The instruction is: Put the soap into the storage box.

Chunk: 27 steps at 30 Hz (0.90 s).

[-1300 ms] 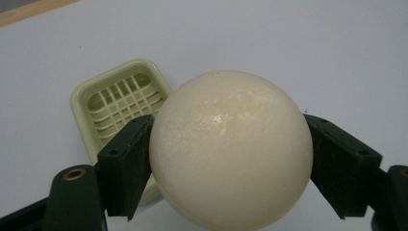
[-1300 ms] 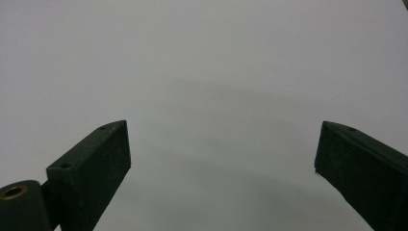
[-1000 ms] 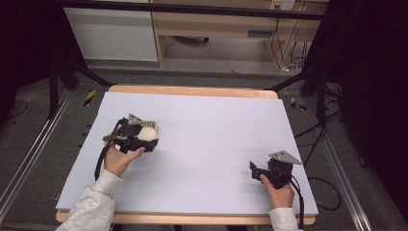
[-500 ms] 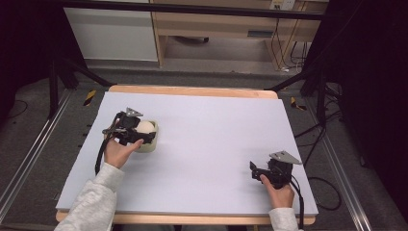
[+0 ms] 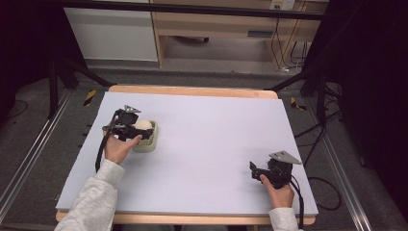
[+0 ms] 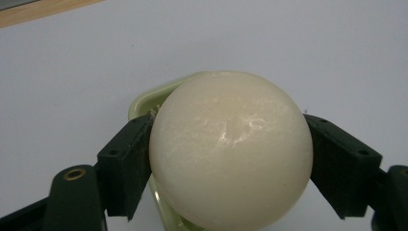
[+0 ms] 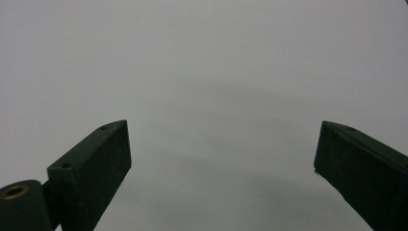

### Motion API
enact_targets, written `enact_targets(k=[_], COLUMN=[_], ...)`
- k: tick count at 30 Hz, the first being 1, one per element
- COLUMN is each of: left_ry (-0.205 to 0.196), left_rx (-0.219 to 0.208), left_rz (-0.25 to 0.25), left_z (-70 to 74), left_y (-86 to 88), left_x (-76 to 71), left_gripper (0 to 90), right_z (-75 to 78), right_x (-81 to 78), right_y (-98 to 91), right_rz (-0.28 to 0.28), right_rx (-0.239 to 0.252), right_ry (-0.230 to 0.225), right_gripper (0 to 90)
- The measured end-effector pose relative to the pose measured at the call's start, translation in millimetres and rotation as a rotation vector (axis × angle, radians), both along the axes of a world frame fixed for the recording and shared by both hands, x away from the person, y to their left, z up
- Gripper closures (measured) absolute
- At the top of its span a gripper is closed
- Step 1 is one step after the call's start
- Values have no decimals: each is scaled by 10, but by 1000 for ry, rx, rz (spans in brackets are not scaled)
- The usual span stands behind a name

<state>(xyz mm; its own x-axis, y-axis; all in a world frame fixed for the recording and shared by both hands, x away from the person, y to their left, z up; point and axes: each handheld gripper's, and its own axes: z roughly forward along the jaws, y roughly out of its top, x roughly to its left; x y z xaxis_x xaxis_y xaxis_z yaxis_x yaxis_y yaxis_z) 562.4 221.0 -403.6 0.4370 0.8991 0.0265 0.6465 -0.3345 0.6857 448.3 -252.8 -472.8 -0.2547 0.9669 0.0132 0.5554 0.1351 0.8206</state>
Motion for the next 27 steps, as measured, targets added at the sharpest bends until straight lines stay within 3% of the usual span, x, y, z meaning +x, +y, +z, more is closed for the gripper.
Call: enact_targets(k=[15,27], left_ry=[23,39], left_rx=[26,19], left_rz=[15,19], left_z=[-123,-215], left_y=[5,1], left_x=[98,141], left_gripper=[228,228], right_z=[-5,0], right_x=[2,1], right_y=[10,16], right_rz=[3,1], right_rx=[-7,-9], right_ry=[4,0], right_gripper=[68,68])
